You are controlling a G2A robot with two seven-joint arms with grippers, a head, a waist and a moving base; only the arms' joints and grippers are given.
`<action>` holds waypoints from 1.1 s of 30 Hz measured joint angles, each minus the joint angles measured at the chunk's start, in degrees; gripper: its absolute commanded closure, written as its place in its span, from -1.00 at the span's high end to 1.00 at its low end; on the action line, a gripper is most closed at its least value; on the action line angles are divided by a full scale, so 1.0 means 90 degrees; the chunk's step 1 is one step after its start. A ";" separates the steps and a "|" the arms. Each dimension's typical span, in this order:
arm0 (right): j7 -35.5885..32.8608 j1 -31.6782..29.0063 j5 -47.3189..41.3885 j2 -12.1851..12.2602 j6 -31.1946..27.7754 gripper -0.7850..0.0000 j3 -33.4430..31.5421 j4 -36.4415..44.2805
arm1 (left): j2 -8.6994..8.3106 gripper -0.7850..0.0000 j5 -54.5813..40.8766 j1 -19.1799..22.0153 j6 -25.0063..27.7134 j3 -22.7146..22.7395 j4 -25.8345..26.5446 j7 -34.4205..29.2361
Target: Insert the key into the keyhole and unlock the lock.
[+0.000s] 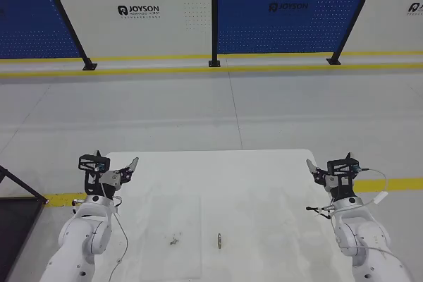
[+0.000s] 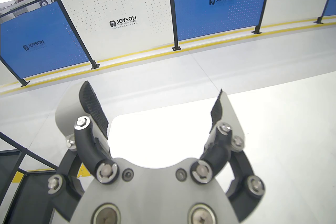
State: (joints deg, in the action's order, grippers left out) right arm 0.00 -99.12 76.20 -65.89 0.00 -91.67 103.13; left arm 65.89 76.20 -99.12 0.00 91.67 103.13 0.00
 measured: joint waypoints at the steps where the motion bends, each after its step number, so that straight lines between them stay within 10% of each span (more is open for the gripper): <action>1: 0.0000 0.0000 0.0000 0.0000 0.0000 1.00 0.0000 0.0000 | 0.0000 1.00 0.0000 0.0000 0.0000 0.0000 0.0000 0.0000; 11: 0.0000 0.0000 0.0000 0.0000 0.0000 1.00 0.0000 0.0000 | -0.0011 1.00 0.0126 -0.0089 0.0058 0.0046 0.0062 0.0046; 24: 0.0000 0.0000 0.0000 0.0000 0.0000 1.00 0.0000 0.0000 | -0.0152 1.00 0.0401 -0.3288 0.2545 0.0814 0.2179 -0.0178; 33: 0.0000 0.0000 0.0000 0.0000 0.0000 1.00 0.0000 0.0000 | -0.0170 1.00 0.0344 -0.3587 0.3055 0.0178 0.2550 -0.2125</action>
State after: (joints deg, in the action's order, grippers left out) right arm 0.00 -99.12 76.20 -65.89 0.00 -91.67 103.13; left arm 64.36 79.30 -131.41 27.49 93.27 126.08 -19.13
